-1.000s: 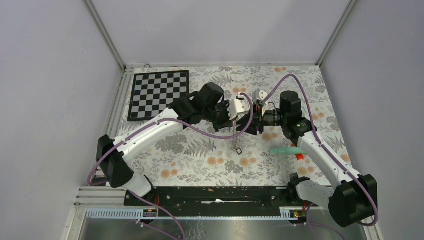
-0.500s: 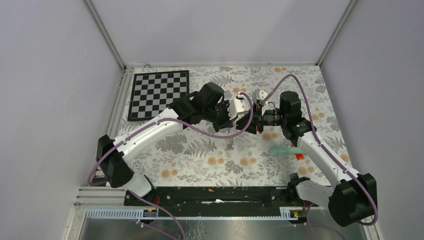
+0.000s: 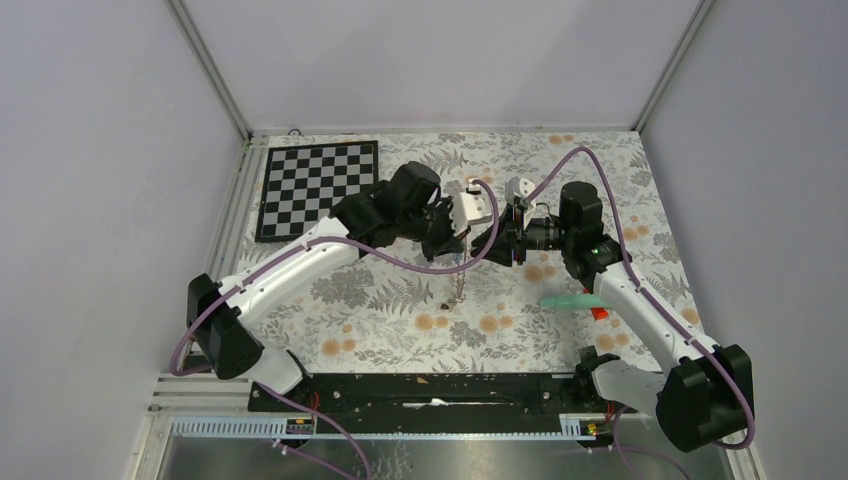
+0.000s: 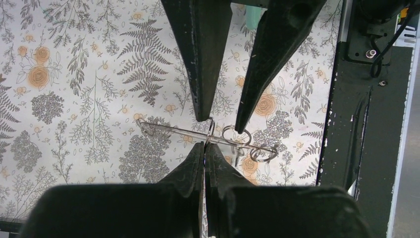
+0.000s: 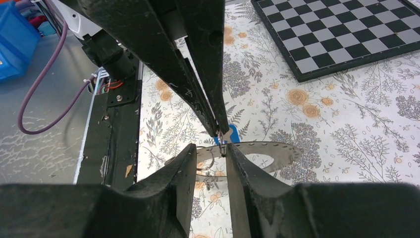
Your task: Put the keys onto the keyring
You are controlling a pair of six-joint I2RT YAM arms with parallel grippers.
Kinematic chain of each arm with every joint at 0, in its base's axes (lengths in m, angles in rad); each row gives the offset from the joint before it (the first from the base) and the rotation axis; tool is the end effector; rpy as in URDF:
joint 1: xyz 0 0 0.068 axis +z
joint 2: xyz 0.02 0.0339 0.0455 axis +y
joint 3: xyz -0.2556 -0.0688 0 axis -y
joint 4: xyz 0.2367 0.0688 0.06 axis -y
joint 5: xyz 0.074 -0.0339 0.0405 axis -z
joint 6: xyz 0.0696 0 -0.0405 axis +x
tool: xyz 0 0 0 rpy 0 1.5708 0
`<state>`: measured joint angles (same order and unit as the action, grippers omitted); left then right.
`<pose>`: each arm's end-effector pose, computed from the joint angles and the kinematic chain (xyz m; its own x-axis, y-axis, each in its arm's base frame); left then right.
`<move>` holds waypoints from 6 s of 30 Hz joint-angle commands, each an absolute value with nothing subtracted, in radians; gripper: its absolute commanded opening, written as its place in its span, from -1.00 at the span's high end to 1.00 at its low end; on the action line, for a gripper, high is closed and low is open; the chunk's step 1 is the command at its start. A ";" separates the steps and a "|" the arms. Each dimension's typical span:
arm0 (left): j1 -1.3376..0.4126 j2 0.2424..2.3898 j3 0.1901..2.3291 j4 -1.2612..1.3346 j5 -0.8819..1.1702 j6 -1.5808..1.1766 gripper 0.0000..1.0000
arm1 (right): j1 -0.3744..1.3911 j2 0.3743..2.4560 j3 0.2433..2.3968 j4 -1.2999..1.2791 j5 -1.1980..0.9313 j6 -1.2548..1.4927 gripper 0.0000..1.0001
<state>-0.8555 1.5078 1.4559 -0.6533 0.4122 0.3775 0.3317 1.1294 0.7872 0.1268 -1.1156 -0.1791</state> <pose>0.2074 -0.2812 0.3269 -0.0665 0.5915 -0.8036 0.9857 0.1642 0.0393 0.2218 0.1425 0.2993 -0.0256 -0.0916 -0.9955 -0.9932 0.1155 0.0149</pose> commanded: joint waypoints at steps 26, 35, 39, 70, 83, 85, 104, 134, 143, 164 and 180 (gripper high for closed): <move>-0.704 1.459 1.435 -0.496 0.754 0.229 0.67 | 0.322 1.155 0.800 0.353 -1.137 0.010 1.00; -0.612 1.373 1.323 -0.304 0.901 0.269 -0.17 | 0.319 1.196 0.873 0.474 -1.149 0.186 1.00; -0.626 1.355 1.315 -0.286 0.818 0.331 -0.12 | 0.316 1.203 0.873 0.464 -1.109 0.210 1.00; -0.734 1.346 1.340 -0.411 0.560 0.664 0.48 | 0.304 1.212 0.858 0.441 -1.065 0.260 1.00; -0.771 1.350 1.311 -0.372 0.508 0.652 1.00 | 0.298 1.228 0.851 0.474 -0.996 0.345 1.00; -0.783 1.347 1.304 -0.357 0.484 0.640 1.00 | 0.295 1.232 0.849 0.475 -0.974 0.363 1.00; -0.841 1.393 1.279 -0.311 0.438 0.595 0.85 | 0.273 1.242 0.816 0.589 -0.951 0.504 1.00; -0.726 1.461 1.415 -0.378 0.768 0.502 0.39 | 0.236 1.143 0.760 0.456 -1.254 0.098 1.00; -0.726 1.471 1.397 -0.382 0.799 0.491 0.38 | 0.236 1.145 0.752 0.479 -1.247 0.116 1.00; -0.726 1.506 1.389 -0.352 0.791 0.444 0.62 | 0.236 1.144 0.747 0.485 -1.233 0.128 1.00; -0.726 1.529 1.402 -0.333 0.829 0.395 0.70 | 0.236 1.144 0.743 0.486 -1.220 0.130 1.00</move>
<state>-0.7288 1.5227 1.3682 -0.3866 0.7906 0.4088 0.2367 1.1717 0.7387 0.4271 -1.2133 0.1211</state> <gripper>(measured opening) 0.158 0.017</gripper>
